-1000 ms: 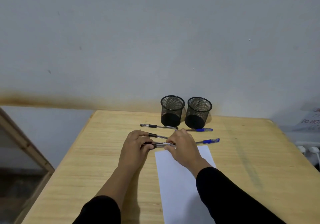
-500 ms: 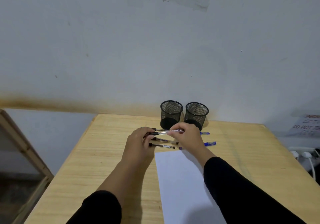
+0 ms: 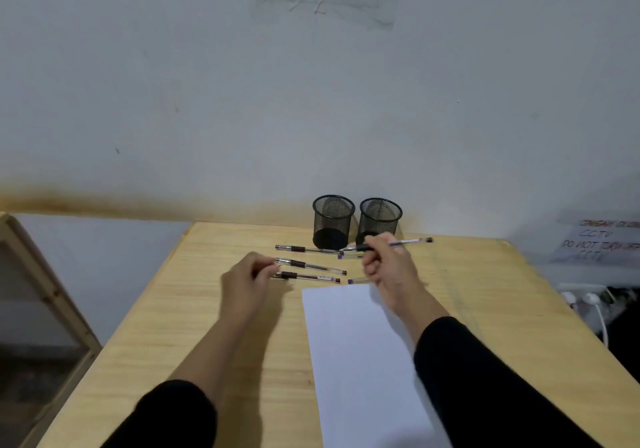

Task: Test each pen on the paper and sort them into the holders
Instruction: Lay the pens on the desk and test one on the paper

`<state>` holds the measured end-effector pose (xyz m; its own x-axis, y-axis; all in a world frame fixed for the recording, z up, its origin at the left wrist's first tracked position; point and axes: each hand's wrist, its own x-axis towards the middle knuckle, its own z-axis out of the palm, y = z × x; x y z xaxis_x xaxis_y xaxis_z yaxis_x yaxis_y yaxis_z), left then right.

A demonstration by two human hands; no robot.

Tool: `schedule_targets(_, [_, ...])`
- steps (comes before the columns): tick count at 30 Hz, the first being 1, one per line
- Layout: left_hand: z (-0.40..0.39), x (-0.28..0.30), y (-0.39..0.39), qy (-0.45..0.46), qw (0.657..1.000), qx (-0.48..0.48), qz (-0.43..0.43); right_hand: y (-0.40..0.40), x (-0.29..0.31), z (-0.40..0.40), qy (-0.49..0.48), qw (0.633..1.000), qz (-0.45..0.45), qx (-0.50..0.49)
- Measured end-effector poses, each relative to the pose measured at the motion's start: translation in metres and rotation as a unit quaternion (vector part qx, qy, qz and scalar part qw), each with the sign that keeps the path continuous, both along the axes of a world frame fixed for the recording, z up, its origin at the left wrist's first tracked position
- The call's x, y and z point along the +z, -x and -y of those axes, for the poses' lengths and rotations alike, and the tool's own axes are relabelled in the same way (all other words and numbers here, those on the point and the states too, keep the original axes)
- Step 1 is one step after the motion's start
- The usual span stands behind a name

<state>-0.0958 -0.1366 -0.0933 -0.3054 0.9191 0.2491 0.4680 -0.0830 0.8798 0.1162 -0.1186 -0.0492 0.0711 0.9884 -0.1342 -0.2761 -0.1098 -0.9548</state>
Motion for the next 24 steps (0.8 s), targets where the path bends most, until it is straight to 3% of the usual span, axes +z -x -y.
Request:
schedule_targets(3, [0.014,-0.012,0.021,0.046,0.998,-0.001,-0.036,-0.032,-0.001,0.008,0.002,0.999,0.000,-0.041])
schedule_targets(7, [0.015,-0.027,-0.007,0.060,0.996,-0.051,-0.051,-0.010,-0.025,0.022,0.037,0.998,0.018,-0.046])
schedule_targets(10, [0.012,-0.044,-0.014,0.060,0.995,-0.022,-0.080,0.006,-0.060,0.042,-0.009,0.973,0.224,-0.051])
schedule_targets(13, [0.013,-0.054,-0.014,0.032,0.992,0.002,-0.120,0.010,-0.091,0.061,-0.119,0.899,0.420,-0.018])
schedule_targets(15, [0.013,-0.054,-0.017,-0.016,0.981,0.006,-0.194,0.011,-0.100,0.062,-0.159,0.861,0.483,0.000])
schedule_targets(20, [0.013,-0.047,-0.040,-0.069,0.948,-0.063,-0.304,0.010,-0.104,0.058,-0.168,0.845,0.508,-0.007])
schedule_targets(24, [0.006,-0.046,-0.053,-0.003,0.923,-0.095,-0.373,0.009,-0.101,0.060,-0.183,0.843,0.505,-0.002])
